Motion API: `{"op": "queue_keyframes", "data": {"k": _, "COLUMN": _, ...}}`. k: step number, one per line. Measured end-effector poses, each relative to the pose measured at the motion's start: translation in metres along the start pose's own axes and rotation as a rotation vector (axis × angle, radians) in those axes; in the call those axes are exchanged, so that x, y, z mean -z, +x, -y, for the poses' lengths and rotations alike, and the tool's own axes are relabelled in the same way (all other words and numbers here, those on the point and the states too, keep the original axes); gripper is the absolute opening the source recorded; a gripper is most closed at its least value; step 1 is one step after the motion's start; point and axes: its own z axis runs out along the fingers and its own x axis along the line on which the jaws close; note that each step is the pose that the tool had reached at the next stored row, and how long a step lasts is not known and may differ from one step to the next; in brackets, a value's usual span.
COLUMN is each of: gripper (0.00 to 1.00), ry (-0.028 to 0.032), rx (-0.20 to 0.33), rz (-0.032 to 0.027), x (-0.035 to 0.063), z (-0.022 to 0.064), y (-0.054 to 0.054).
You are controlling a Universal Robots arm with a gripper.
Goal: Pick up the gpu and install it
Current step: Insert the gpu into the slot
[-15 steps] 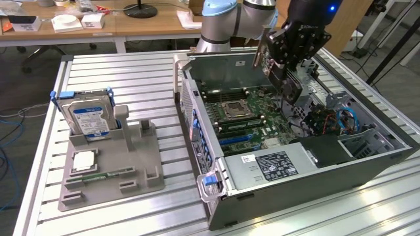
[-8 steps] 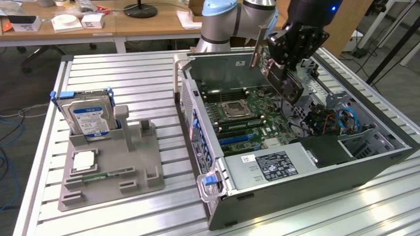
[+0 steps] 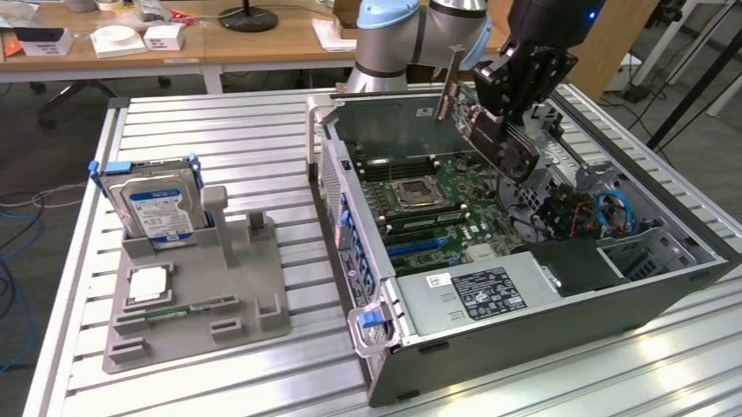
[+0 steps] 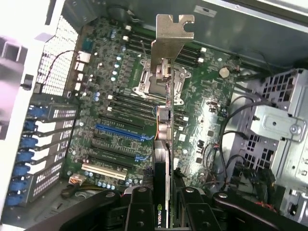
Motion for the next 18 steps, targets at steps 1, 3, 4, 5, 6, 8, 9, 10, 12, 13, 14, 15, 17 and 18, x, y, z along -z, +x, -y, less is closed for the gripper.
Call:
{"op": "queue_keyframes", "data": {"k": 1, "gripper": 0.26, "ry": -0.0003, "rx": 0.011, "rz": -0.0005, "x": -0.0001, "z": 0.0, "y": 0.0}}
{"op": "queue_keyframes", "data": {"k": 3, "gripper": 0.26, "ry": -0.0008, "rx": 0.033, "rz": -0.0014, "x": -0.0002, "z": 0.0, "y": 0.0}}
{"op": "queue_keyframes", "data": {"k": 4, "gripper": 0.26, "ry": -0.0011, "rx": 0.043, "rz": -0.0019, "x": -0.0003, "z": 0.0, "y": 0.0}}
{"op": "queue_keyframes", "data": {"k": 5, "gripper": 0.26, "ry": -0.0014, "rx": 0.053, "rz": -0.0023, "x": -0.0003, "z": 0.0, "y": 0.0}}
{"op": "queue_keyframes", "data": {"k": 6, "gripper": 0.26, "ry": -0.0017, "rx": 0.064, "rz": -0.0027, "x": -0.0004, "z": 0.0, "y": 0.0}}
{"op": "queue_keyframes", "data": {"k": 8, "gripper": 0.26, "ry": -0.0023, "rx": 0.089, "rz": -0.0038, "x": -0.0005, "z": 0.0, "y": 0.0}}
{"op": "queue_keyframes", "data": {"k": 9, "gripper": 0.26, "ry": -0.0027, "rx": 0.104, "rz": -0.0045, "x": -0.0006, "z": 0.0, "y": 0.0}}
{"op": "queue_keyframes", "data": {"k": 10, "gripper": 0.26, "ry": -0.003, "rx": 0.12, "rz": -0.0052, "x": -0.0007, "z": 0.0, "y": 0.0}}
{"op": "queue_keyframes", "data": {"k": 12, "gripper": 0.26, "ry": -0.0038, "rx": 0.153, "rz": -0.0066, "x": -0.0008, "z": 0.0, "y": 0.0}}
{"op": "queue_keyframes", "data": {"k": 13, "gripper": 0.26, "ry": -0.0043, "rx": 0.171, "rz": -0.0074, "x": -0.0009, "z": 0.0, "y": 0.0}}
{"op": "queue_keyframes", "data": {"k": 14, "gripper": 0.26, "ry": -0.0047, "rx": 0.189, "rz": -0.0082, "x": -0.001, "z": 0.0, "y": 0.0}}
{"op": "queue_keyframes", "data": {"k": 15, "gripper": 0.26, "ry": -0.0052, "rx": 0.206, "rz": -0.0089, "x": -0.0011, "z": 0.0, "y": 0.0}}
{"op": "queue_keyframes", "data": {"k": 17, "gripper": 0.26, "ry": -0.006, "rx": 0.239, "rz": -0.0104, "x": -0.0012, "z": 0.0, "y": 0.0}}
{"op": "queue_keyframes", "data": {"k": 18, "gripper": 0.26, "ry": -0.0062, "rx": 0.249, "rz": -0.0107, "x": -0.0012, "z": 0.0, "y": 0.0001}}
